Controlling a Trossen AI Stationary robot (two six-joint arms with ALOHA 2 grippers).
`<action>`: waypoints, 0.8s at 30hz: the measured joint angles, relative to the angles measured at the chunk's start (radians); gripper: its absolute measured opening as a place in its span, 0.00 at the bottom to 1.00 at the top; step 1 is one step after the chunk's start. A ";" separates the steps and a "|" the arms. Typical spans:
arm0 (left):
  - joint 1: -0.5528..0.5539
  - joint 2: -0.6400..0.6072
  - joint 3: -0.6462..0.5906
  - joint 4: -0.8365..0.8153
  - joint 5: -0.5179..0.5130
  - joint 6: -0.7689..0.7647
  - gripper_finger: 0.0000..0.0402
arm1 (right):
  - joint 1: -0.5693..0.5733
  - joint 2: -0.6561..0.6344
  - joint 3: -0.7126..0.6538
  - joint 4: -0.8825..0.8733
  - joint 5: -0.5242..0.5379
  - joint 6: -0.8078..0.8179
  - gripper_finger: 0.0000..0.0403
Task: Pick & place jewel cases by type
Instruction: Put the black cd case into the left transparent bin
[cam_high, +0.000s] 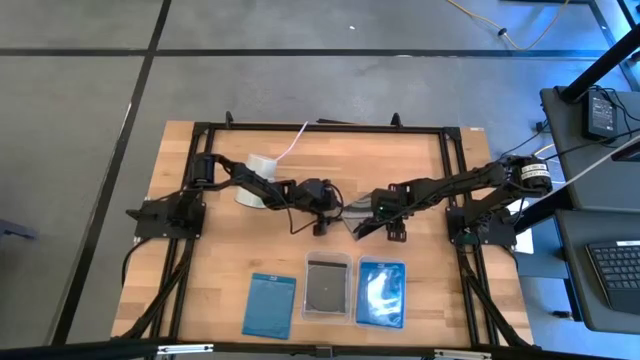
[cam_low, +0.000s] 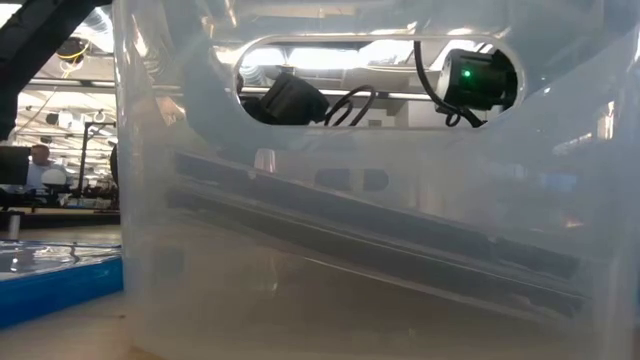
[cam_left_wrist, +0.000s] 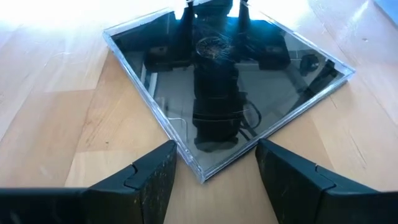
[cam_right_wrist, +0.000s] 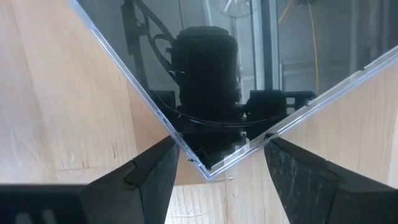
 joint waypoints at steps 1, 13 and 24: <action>0.000 -0.006 -0.001 -0.007 0.001 0.008 0.55 | 0.000 0.000 0.000 0.003 0.000 -0.001 0.60; -0.013 -0.021 -0.002 -0.002 0.001 0.102 0.55 | 0.000 0.001 0.001 0.009 -0.005 -0.019 0.60; -0.013 -0.023 -0.002 0.015 -0.004 0.102 0.54 | 0.000 0.000 0.001 0.008 -0.008 -0.018 0.60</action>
